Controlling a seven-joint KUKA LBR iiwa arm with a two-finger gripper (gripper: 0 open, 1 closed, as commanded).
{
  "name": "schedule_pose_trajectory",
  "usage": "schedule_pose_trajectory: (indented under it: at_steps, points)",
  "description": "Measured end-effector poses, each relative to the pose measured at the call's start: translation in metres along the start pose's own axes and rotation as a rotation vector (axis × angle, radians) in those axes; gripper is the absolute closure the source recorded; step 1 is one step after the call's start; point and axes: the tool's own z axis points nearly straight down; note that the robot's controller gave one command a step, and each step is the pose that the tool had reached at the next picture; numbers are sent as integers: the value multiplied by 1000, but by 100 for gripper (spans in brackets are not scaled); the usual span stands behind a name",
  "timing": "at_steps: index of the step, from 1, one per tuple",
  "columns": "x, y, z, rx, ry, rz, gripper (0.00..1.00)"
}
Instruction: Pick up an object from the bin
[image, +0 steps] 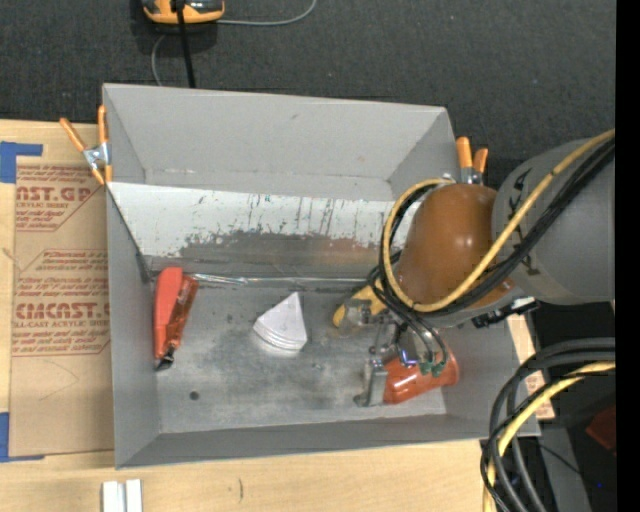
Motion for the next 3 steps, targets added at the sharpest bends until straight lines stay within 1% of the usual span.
schedule_pose_trajectory:
  at_steps: [1, 2, 3]
  points:
    - [-2, 0, -4, 0, -8, 0, 0]
    - [-2, -58, 40, 0, -7, 17, 0]
    - [-60, -83, 11, 1, -4, -18, 0]
